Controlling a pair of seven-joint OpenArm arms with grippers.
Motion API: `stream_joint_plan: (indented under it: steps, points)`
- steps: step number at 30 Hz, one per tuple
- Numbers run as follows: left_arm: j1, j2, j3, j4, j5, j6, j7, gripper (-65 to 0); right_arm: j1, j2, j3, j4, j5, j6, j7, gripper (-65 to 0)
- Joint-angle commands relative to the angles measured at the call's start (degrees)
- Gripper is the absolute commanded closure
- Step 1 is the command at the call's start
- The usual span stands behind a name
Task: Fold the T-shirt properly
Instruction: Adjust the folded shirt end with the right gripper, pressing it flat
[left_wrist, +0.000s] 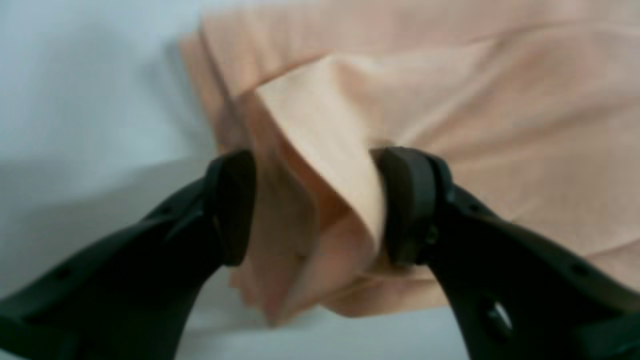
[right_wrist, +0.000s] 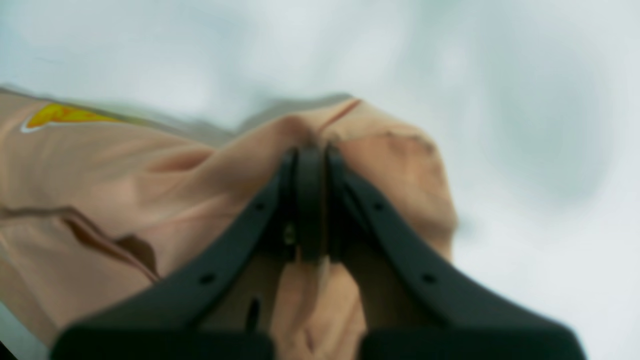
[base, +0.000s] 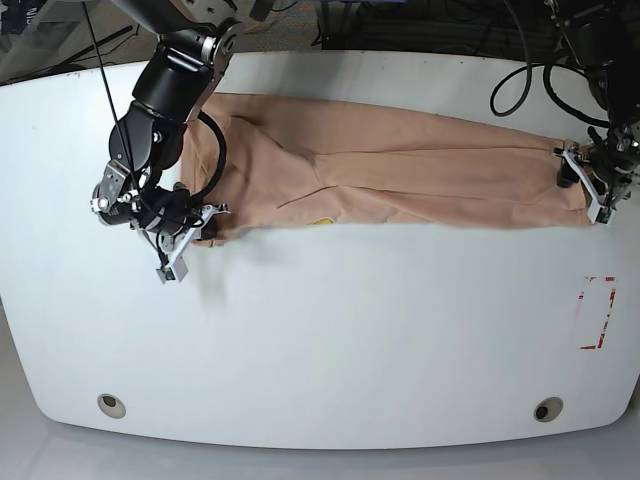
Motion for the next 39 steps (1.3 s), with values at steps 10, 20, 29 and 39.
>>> stream_joint_plan:
  steps: [10,20,29,39]
  points:
    - [1.5,-1.4,-0.7,0.9,0.1,0.2,-1.1,-35.8,-3.7,1.5,0.2,15.6,0.8,0.1,-3.7,0.0]
    - [1.3,-1.4,-0.7,0.8,0.1,0.2,-1.1,-36.4,-9.8,1.2,0.3,20.8,0.7,0.1,-4.4,-21.2]
    - [1.0,-1.5,-1.3,1.1,-6.5,0.2,-0.7,-36.4,-12.3,1.1,-0.3,30.5,1.7,0.1,-5.6,-43.6]
    - [1.6,-1.6,-6.5,8.1,-18.4,0.2,-0.5,-50.1,-16.4,-4.9,-4.9,29.1,10.5,0.1,-10.3,-43.8]
